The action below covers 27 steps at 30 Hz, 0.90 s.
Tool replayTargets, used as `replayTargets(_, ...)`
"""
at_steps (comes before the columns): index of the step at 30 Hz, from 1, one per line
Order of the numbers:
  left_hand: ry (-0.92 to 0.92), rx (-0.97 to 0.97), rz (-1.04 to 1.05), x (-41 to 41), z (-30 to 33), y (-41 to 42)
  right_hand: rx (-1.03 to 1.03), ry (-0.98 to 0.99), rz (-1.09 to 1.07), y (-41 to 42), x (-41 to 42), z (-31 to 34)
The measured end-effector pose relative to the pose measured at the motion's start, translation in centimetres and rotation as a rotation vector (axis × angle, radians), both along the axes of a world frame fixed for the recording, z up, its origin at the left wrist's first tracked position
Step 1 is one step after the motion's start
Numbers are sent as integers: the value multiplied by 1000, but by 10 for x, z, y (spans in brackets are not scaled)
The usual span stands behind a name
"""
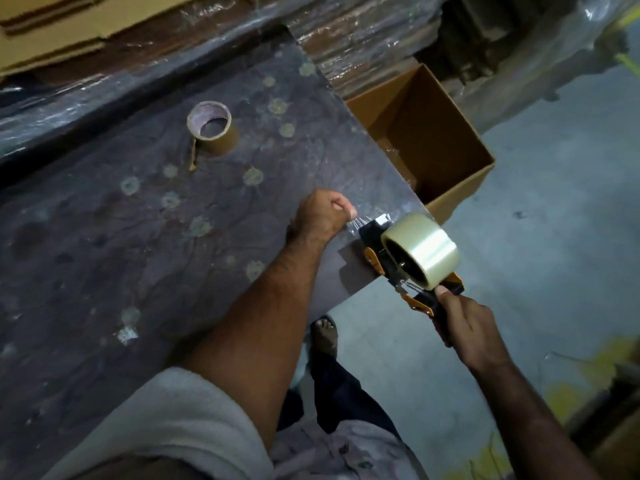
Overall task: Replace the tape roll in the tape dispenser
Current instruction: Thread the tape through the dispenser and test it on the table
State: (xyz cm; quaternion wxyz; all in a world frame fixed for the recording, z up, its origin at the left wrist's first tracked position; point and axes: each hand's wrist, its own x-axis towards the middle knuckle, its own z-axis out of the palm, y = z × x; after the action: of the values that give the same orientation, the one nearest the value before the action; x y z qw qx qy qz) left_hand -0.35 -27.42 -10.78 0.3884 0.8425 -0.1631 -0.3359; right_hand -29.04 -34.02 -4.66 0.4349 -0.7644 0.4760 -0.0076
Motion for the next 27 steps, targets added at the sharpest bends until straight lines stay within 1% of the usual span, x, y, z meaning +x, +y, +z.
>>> replayTargets(2, -21, 7, 34, 5, -6, -6, -85, 16, 57, -8, -11, -11)
replayTargets(4, -21, 9, 17, 16, -12, -12, -128, 52, 105, -16, -17, -21)
replayTargets(6, -25, 29, -36, 22, -10, -16, -134, 77, 131, -21, -15, -27)
replayTargets(9, -114, 59, -85, 22, -9, -24, -131, 75, 142, -24, -10, -32)
replayTargets(12, -207, 113, -134, 24, -8, -28, -84, 69, 115, -21, -9, -33)
replayTargets(18, -332, 241, -179, 20, -11, -31, -125, 131, 161, -20, -8, -32)
replayTargets(22, -354, 234, -170, 16, -14, -25, -163, 159, 210, -23, -8, -26)
replayTargets(27, -391, 207, -223, 9, -9, -22, -135, 132, 181, -23, -12, -23)
